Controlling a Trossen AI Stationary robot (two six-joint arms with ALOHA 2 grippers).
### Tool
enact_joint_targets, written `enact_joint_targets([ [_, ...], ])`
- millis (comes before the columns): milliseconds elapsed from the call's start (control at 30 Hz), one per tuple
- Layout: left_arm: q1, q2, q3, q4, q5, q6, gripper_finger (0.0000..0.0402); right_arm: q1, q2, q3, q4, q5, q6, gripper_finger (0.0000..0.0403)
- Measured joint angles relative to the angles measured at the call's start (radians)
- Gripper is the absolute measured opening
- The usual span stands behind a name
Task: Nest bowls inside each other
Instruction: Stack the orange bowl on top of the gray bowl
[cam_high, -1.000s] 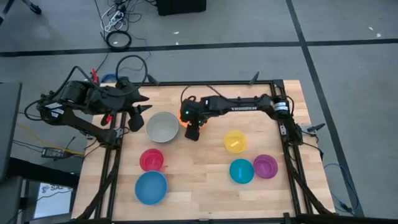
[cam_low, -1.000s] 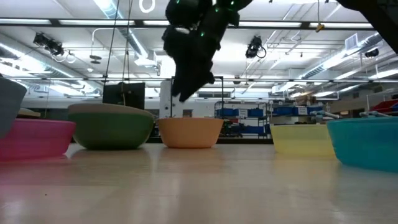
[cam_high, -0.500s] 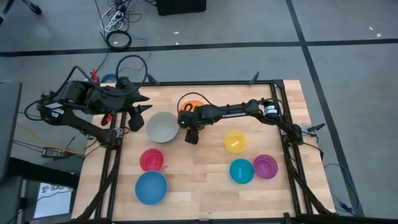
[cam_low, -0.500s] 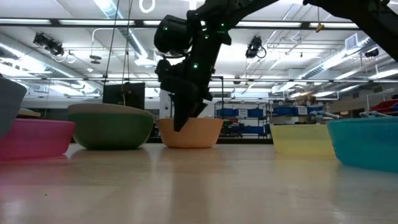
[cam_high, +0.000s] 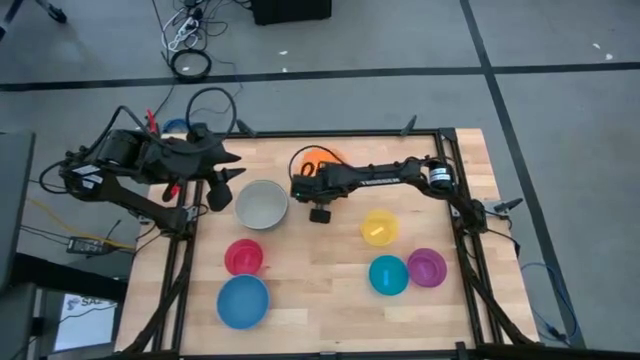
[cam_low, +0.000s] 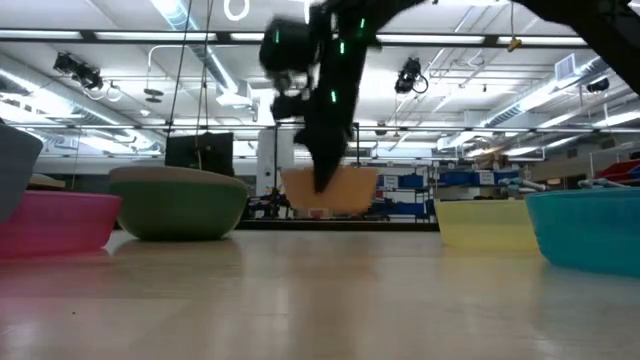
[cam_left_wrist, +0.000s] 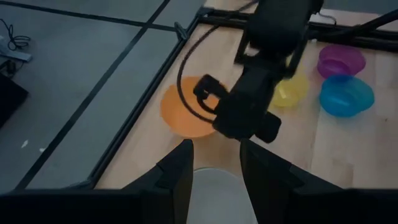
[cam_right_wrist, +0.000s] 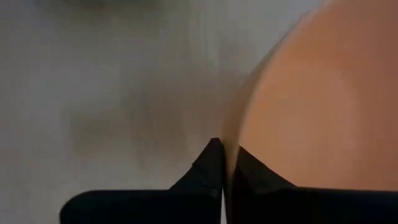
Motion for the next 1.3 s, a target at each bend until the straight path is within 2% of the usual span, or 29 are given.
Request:
enact_joint_targets([
  [133,0.0,0.0,0.0,0.042,0.0,0.032,0.014,0.034,-0.091,0.083,0.126,-0.112,-0.016,0.0001],
  [367,0.0,0.0,0.0,0.149,0.0,0.059,0.014,0.108,-0.046,0.1,0.437,-0.289,-0.033,0.0001],
  [533,0.0,0.0,0.002,0.202,0.0,0.059,0.014,0.131,-0.003,0.095,0.515,-0.228,-0.048,0.0001],
  [700,0.0,0.0,0.002,0.204,0.0,0.063,0.014,0.132,0.002,0.104,0.598,-0.262,-0.051,0.001],
  [1300,0.0,0.0,0.002,0.209,0.0,0.06,0.014,0.127,0.026,0.1,0.637,-0.27,-0.029,0.0013],
])
